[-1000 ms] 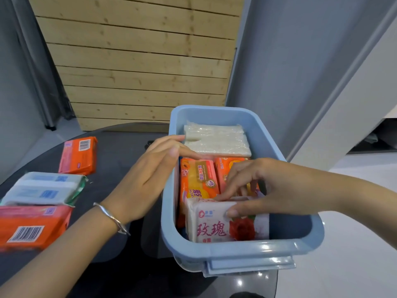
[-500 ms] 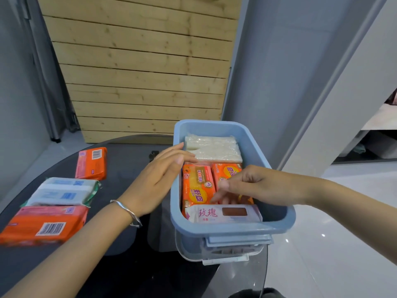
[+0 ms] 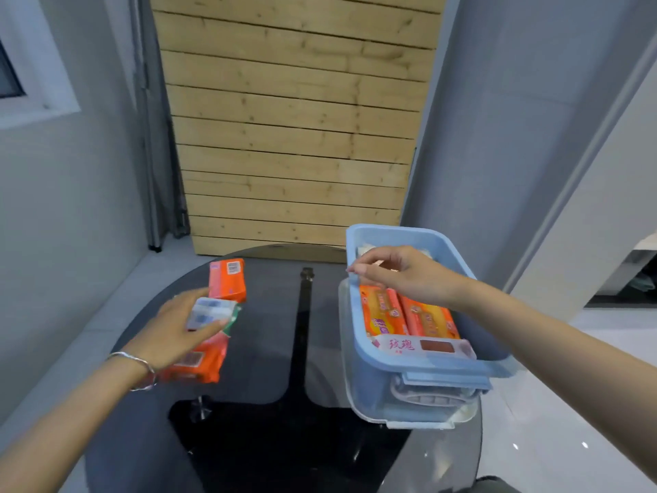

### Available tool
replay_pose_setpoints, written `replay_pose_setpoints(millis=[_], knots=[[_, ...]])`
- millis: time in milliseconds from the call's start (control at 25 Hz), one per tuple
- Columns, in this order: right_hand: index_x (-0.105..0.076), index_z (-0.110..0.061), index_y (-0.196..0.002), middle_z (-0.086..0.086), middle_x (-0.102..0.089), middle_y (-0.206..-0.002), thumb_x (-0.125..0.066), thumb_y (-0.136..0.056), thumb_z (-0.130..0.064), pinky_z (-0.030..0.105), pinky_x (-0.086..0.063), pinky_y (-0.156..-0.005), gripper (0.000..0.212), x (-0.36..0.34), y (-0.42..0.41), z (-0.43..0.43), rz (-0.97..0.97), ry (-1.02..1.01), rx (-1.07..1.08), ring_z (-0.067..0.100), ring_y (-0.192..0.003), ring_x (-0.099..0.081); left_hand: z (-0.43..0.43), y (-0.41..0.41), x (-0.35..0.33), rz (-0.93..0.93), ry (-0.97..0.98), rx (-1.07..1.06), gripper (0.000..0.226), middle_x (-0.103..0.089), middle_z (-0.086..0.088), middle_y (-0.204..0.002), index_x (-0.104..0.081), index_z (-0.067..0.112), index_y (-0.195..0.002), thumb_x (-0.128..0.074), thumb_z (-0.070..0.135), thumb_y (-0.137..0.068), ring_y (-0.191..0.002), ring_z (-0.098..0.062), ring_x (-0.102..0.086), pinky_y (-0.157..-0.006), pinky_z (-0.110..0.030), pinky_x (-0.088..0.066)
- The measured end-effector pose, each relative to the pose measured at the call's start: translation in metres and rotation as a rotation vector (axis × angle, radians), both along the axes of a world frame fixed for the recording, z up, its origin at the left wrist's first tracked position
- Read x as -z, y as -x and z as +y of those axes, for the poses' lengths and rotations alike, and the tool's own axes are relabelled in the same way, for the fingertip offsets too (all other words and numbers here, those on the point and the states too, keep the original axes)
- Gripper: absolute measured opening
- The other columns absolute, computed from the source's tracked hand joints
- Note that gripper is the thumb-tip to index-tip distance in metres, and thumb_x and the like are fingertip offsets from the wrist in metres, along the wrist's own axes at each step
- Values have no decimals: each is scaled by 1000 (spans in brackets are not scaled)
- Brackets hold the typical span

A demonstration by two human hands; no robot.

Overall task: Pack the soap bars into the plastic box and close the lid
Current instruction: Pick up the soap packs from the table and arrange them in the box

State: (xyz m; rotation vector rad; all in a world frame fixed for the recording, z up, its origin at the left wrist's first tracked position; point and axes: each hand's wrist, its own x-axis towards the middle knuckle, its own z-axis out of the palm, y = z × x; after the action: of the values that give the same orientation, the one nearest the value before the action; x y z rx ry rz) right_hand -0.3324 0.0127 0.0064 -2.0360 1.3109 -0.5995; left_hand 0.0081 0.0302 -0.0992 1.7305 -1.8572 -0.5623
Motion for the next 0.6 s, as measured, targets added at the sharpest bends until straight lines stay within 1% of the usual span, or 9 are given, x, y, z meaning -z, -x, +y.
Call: replay_pose_setpoints(millis=[40,120,200,280,320,400,480,520,600], knots=[[-73,-16,-103,3,-68,-98,-60,-90,-32,24,-49,-80,24,2,-5,-1,16,44,5,17,-87,-62,0,-17,8,-61,-58,-32,53,-53,0,-132,-49,22,-128,-68,34,-80,-124,-24,-47,-99,-32,-40],[-73,-19,-100,10,-66,-96,-67,-85,-36,18,-47,-74,23,5,-17,-1,34,79,-9,15,-81,-58,-3,-44,21,-141,-164,-78,63,-47,-11,-141,-47,9,-132,-68,38,-80,-129,-27,-44,-109,-37,-32],[-74,-24,-95,11,-60,-86,-69,-80,-43,14,-42,-65,24,7,-26,-3,47,78,-23,7,-72,-52,-10,-54,28,-172,-217,-74,62,-53,-13,-131,-52,11,-124,-66,48,-77,-121,-29,-50,-104,-39,-38],[-74,-31,-91,3,-51,-78,-68,-73,-54,14,-39,-61,30,12,-32,-6,49,79,-22,3,-64,-46,-19,-49,28,-66,-227,-108,60,-61,-5,-119,-55,22,-117,-67,56,-70,-109,-25,-59,-94,-40,-47],[-74,-35,-89,-1,-49,-76,-67,-69,-60,14,-38,-60,33,14,-33,-6,39,80,-11,1,-61,-45,-25,-44,30,-14,-221,-151,66,-63,-3,-118,-55,24,-117,-68,60,-63,-105,-23,-61,-91,-40,-49],[-73,-39,-88,-7,-49,-77,-63,-65,-67,15,-38,-63,37,15,-34,-6,27,74,12,-2,-62,-47,-37,-31,35,-47,-236,-310,93,-57,-7,-126,-45,21,-127,-64,73,-52,-113,-26,-55,-96,-43,-46],[-72,-39,-90,-9,-52,-80,-63,-68,-66,18,-38,-68,36,16,-33,-7,21,56,22,-4,-68,-49,-48,-13,41,-216,-315,-427,121,-42,-14,-137,-23,16,-142,-57,83,-48,-128,-32,-40,-104,-47,-34],[-73,-38,-91,-10,-52,-80,-64,-71,-63,19,-38,-69,33,17,-33,-7,16,49,22,-4,-69,-49,-52,-6,43,-275,-343,-451,126,-37,-16,-140,-14,14,-145,-56,84,-49,-130,-33,-36,-106,-48,-29],[-73,-37,-93,-9,-53,-82,-65,-76,-56,19,-38,-70,26,16,-34,-7,19,39,19,0,-72,-51,-55,5,40,-343,-314,-473,126,-38,-19,-139,-11,13,-145,-58,82,-51,-129,-34,-37,-107,-48,-29]])
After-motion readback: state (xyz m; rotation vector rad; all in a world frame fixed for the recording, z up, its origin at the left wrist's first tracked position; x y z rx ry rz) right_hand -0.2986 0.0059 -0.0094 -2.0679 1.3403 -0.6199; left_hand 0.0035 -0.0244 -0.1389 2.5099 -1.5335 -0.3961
